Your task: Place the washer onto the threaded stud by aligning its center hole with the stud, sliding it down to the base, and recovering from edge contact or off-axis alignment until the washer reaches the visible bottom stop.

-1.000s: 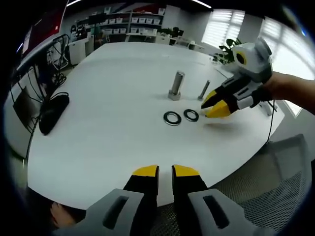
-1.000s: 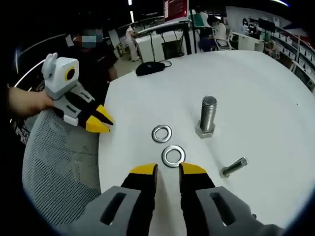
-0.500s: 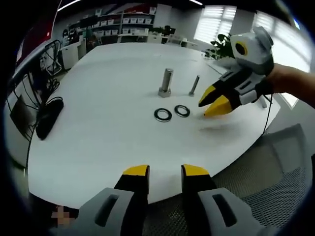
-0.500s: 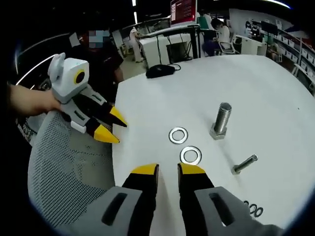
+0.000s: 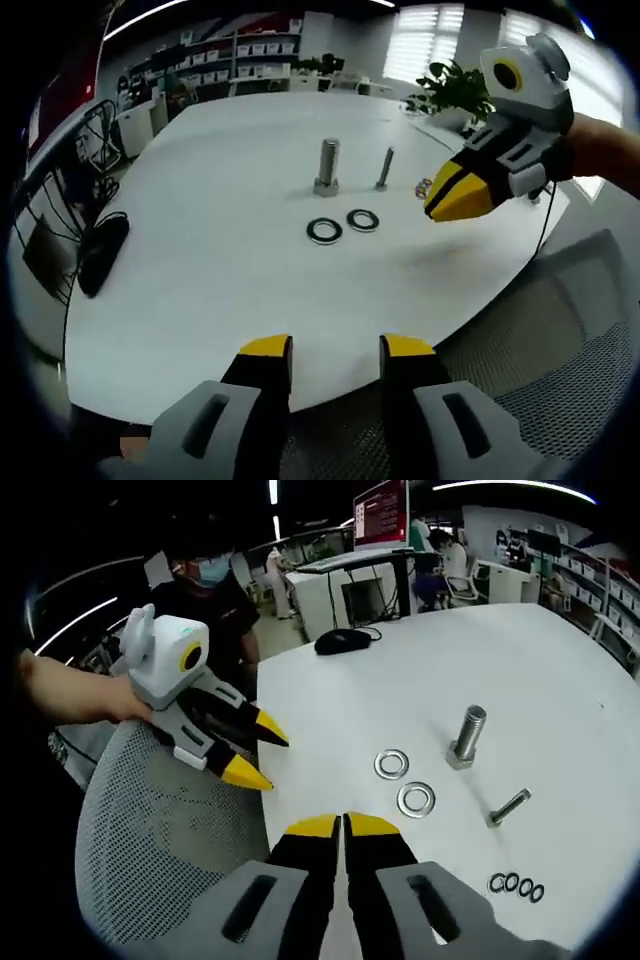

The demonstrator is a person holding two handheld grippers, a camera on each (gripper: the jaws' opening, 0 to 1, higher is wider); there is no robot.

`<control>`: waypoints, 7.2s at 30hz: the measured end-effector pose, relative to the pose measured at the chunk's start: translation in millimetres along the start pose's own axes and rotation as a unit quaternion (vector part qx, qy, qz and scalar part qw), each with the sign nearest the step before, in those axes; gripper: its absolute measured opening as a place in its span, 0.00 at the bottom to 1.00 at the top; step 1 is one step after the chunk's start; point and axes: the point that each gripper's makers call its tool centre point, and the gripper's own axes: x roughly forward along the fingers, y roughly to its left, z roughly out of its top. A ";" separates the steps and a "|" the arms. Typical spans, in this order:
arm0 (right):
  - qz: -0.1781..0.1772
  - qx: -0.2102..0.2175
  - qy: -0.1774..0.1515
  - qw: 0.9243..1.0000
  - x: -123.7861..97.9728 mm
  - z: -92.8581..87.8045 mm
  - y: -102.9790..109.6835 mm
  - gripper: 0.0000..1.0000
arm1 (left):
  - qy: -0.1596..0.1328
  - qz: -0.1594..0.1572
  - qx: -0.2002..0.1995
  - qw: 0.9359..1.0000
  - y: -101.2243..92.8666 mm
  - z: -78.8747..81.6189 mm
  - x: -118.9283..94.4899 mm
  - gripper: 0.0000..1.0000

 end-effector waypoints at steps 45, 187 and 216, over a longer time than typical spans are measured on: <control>-0.027 -0.095 0.133 0.986 15.7 -0.7 -35.4 0.27 | -0.030 0.015 0.006 0.999 31.2 19.5 -1.1 0.44; -0.026 -0.214 0.263 0.940 49.5 52.9 -116.1 0.24 | -0.023 0.044 -0.029 0.998 46.8 15.9 -0.3 0.34; -0.004 -0.215 0.245 0.945 71.8 23.6 -120.4 0.34 | -0.021 0.048 -0.026 0.998 48.9 15.5 -0.7 0.32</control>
